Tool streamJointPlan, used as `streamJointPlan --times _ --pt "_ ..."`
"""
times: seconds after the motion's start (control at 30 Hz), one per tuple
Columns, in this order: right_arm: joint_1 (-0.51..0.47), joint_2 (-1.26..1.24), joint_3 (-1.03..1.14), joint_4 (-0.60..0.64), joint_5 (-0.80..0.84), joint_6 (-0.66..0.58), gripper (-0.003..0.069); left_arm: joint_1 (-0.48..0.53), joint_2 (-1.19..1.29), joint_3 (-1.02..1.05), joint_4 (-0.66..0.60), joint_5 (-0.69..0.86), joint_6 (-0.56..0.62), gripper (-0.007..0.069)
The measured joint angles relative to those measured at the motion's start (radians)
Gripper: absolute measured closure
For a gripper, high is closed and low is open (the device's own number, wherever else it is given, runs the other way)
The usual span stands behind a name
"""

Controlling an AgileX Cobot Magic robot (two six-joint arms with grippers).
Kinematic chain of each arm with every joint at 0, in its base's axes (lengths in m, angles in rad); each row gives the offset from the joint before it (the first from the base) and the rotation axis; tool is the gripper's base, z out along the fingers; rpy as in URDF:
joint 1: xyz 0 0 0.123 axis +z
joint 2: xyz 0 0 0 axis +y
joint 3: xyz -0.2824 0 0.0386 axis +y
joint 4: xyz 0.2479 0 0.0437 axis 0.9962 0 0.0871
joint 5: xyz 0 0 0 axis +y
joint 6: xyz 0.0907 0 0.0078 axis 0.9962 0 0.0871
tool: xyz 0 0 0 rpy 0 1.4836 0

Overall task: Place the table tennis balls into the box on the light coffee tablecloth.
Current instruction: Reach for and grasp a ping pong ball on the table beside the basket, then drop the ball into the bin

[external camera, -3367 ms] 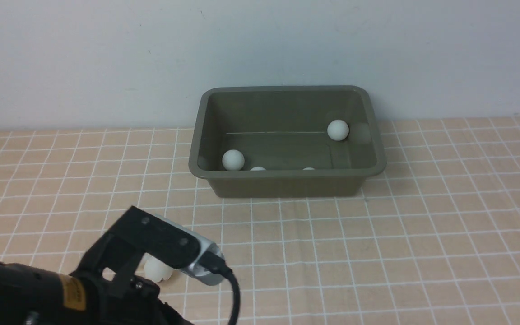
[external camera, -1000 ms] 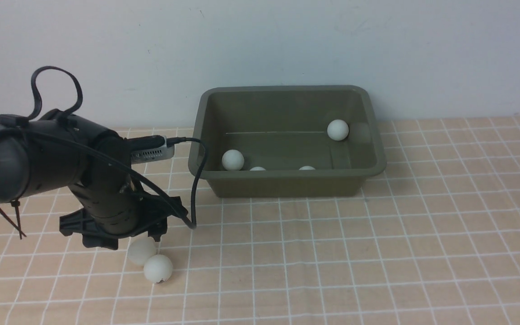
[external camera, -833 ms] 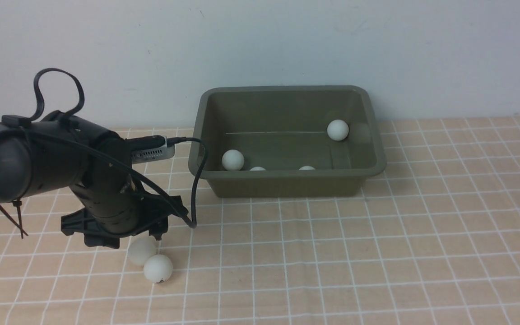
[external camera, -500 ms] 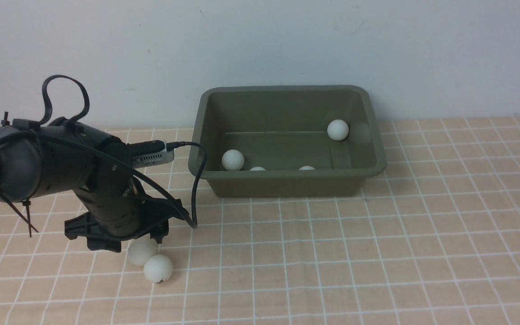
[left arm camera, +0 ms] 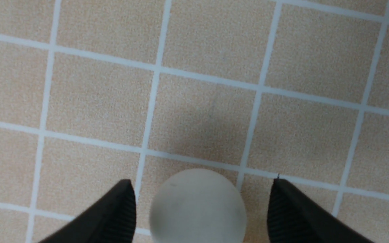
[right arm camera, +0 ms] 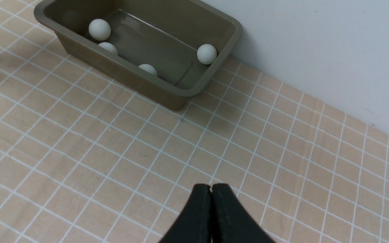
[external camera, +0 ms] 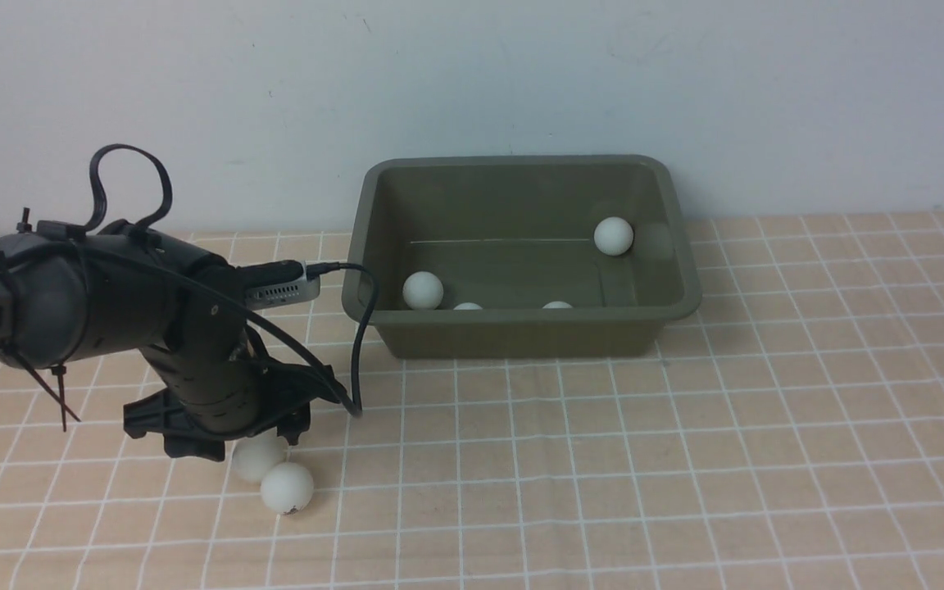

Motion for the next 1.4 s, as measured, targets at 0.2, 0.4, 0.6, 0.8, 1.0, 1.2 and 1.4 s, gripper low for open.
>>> streamJointPlan --times 0.2,0.4,0.6,0.8,1.0,1.2,1.4 --pt "0.0 0.0 0.0 0.003 0.0 0.0 0.0677 0.0 0.019 0.0 0.0 -0.001 0.0 0.0188" --pt "0.0 0.0 0.0 0.004 0.0 0.0 0.0677 0.0 0.022 0.0 0.0 -0.002 0.0 0.0215" --pt "0.0 0.0 0.0 0.004 0.0 0.0 0.0677 0.0 0.025 0.0 0.0 -0.01 0.0 0.0305" --pt "0.0 0.0 0.0 0.004 0.0 0.0 0.0677 0.0 0.025 -0.011 0.023 -0.039 0.001 0.0305" --pt "0.0 0.0 0.0 0.004 0.0 0.0 0.0677 0.0 0.025 -0.097 0.109 0.022 0.001 0.0305" --pt "0.0 0.0 0.0 0.004 0.0 0.0 0.0677 0.0 0.025 -0.331 0.141 0.263 0.004 0.0305" --pt "0.0 0.0 0.0 0.004 0.0 0.0 0.0677 -0.033 0.026 -0.546 0.136 0.334 0.049 0.0305"
